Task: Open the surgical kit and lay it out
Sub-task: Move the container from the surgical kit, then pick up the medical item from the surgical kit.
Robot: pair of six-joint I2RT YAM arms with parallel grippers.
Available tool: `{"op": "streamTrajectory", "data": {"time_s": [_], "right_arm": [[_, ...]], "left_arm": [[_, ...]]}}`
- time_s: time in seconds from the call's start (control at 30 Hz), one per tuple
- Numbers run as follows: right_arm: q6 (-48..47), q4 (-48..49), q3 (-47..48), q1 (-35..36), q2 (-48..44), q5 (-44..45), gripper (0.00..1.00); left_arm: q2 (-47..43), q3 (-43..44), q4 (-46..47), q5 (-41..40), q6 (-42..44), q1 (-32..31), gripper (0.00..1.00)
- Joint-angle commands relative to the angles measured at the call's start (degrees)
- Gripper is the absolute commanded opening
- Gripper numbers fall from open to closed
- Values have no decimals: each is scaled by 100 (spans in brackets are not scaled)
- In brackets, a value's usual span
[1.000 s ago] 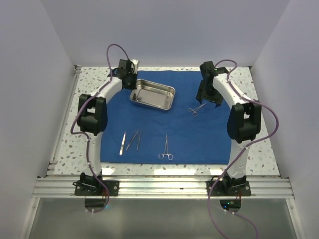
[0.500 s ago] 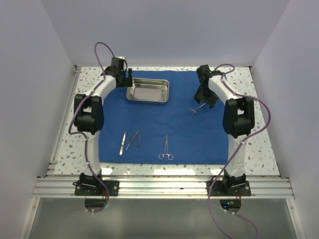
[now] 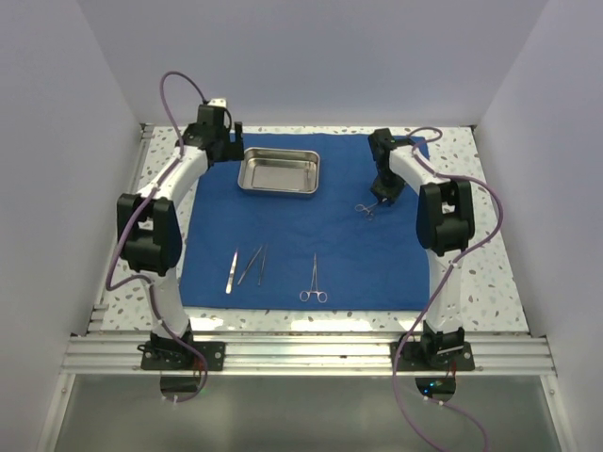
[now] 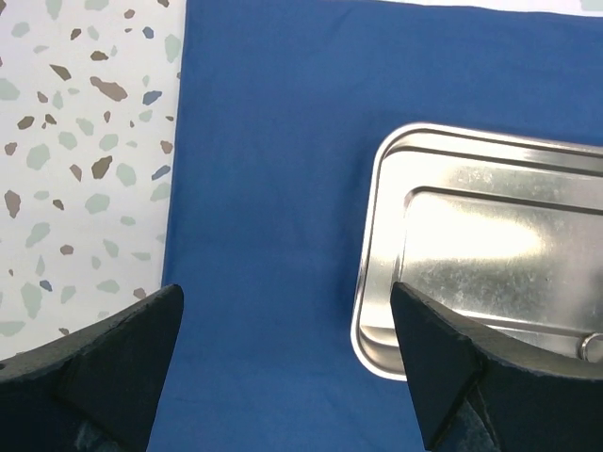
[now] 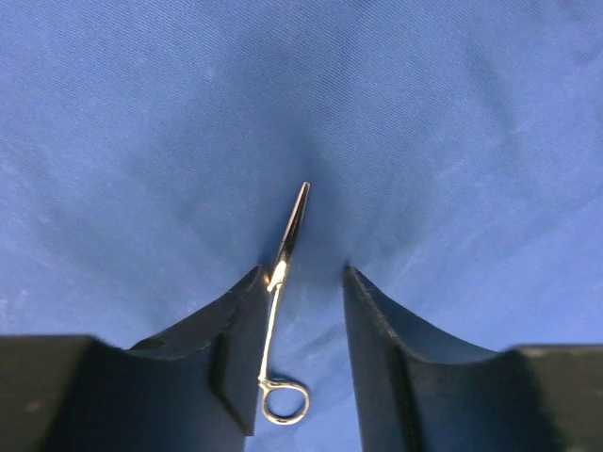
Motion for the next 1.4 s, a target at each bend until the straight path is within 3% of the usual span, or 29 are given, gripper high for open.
{"op": "streamTrajectory", "data": {"time_s": [0.0, 0.4, 0.63, 0.87, 1.37], "right_arm": [[246, 179, -36, -1, 60, 211, 39], [282, 241, 17, -1, 368, 202, 24], [308, 232, 87, -1, 465, 184, 0], [255, 118, 368, 8, 307, 175, 0], [53, -93, 993, 122, -1037, -184, 0]], "left_arm": [[-270, -203, 83, 111, -89, 7, 95], [-516, -563, 91, 252, -45, -2, 92], [-640, -792, 153, 340, -71, -2, 91], [-622, -774, 171, 445, -124, -19, 90], [-684, -616, 144, 463, -150, -63, 89]]}}
